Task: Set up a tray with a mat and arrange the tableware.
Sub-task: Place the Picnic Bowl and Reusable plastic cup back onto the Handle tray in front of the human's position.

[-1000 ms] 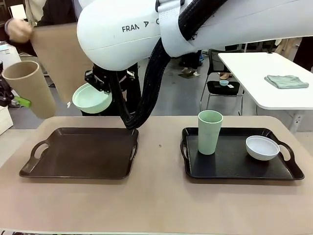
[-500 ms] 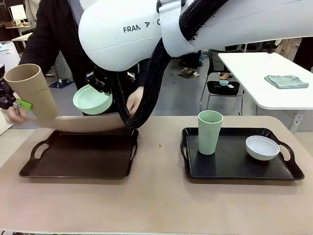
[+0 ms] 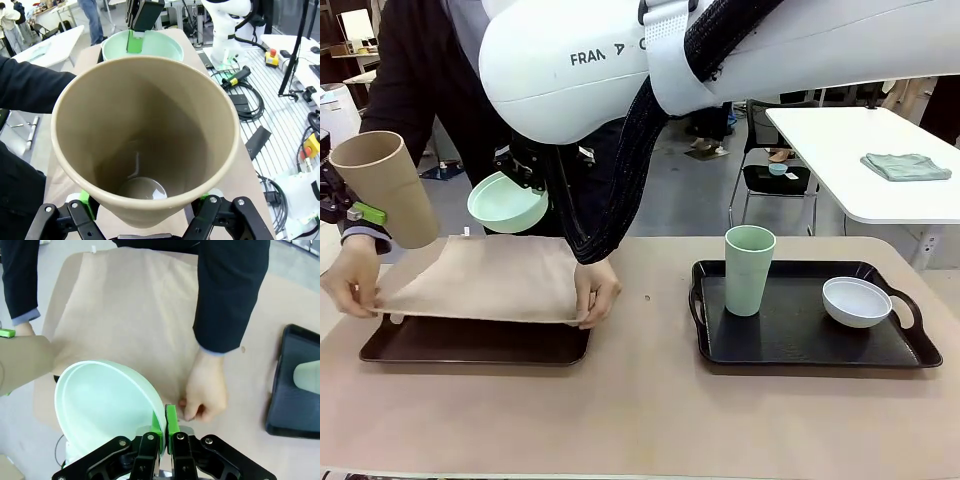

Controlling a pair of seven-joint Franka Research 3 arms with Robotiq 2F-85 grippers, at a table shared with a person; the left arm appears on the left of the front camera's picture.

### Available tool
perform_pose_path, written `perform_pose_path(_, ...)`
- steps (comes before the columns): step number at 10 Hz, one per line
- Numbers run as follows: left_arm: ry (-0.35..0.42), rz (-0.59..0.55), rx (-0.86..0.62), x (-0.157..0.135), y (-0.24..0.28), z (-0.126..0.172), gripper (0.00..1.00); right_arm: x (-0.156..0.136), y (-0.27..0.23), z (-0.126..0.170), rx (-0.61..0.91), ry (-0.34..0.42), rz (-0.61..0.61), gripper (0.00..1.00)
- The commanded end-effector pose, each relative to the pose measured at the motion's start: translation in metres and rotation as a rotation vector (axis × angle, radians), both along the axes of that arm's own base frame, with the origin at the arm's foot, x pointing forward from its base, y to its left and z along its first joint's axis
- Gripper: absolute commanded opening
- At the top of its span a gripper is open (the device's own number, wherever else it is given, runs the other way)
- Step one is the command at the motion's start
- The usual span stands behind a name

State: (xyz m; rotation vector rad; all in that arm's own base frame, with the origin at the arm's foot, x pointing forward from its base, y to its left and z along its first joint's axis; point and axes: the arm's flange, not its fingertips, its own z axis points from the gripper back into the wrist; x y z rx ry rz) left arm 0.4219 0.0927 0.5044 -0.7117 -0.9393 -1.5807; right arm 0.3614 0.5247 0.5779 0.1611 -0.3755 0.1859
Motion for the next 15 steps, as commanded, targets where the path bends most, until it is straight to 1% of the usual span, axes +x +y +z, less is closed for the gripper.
perform_pose_path(1, -0.019, -0.005, 0.006, -0.0003, 0.0001, 0.0031, 0.00, 0.0011, 0.0013, -0.0002, -0.003, -0.013, 0.005, 0.00)
perform_pose_path(15, -0.019, -0.005, 0.006, -0.0003, 0.0001, 0.0031, 0.00, 0.0011, 0.0013, -0.0002, -0.003, -0.013, 0.005, 0.00)
